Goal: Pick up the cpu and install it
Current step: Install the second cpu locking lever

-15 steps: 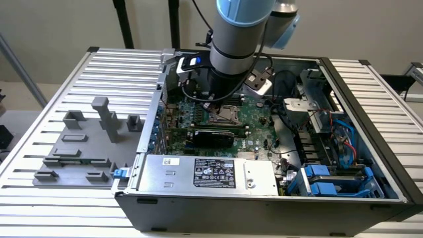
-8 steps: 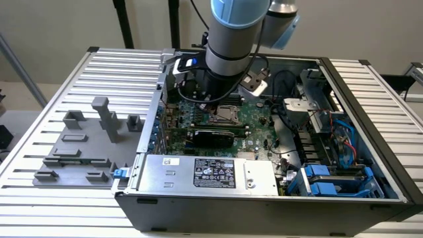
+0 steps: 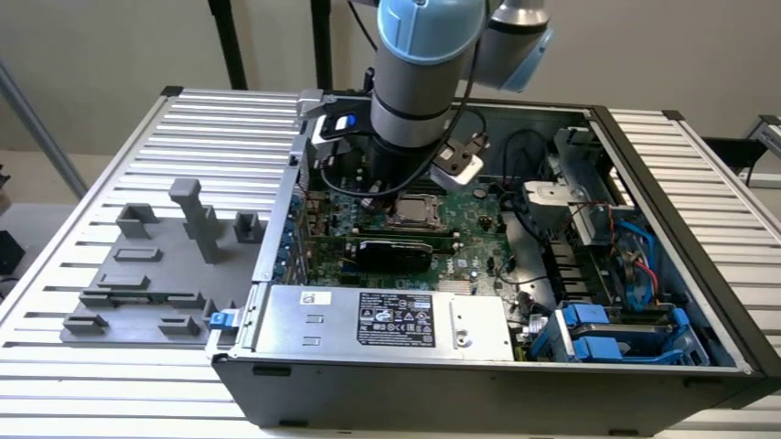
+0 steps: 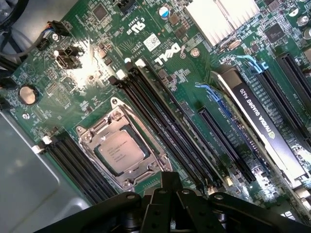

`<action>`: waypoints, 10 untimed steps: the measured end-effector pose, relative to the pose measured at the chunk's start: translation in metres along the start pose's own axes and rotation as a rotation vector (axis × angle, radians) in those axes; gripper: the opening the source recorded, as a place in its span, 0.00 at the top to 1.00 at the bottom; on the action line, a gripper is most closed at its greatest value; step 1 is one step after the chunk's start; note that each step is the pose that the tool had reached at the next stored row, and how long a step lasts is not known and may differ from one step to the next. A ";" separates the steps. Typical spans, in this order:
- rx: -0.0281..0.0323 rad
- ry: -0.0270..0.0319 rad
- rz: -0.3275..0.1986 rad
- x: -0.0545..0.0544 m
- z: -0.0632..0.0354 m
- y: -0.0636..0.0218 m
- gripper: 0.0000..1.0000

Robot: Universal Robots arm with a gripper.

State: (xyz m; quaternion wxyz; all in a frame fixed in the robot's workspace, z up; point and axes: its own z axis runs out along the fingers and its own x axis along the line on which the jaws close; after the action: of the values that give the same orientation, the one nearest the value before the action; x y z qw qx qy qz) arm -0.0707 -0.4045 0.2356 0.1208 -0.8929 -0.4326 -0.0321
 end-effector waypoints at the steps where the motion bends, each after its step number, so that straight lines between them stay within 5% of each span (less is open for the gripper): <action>1: -0.0002 0.0002 0.000 -0.001 0.0016 -0.0009 0.89; 10: -0.0053 0.0043 -0.002 -0.005 0.0161 -0.0056 0.89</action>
State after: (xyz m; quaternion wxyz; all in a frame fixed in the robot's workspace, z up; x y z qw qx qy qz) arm -0.0790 -0.4012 0.2203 0.1193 -0.8928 -0.4330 -0.0352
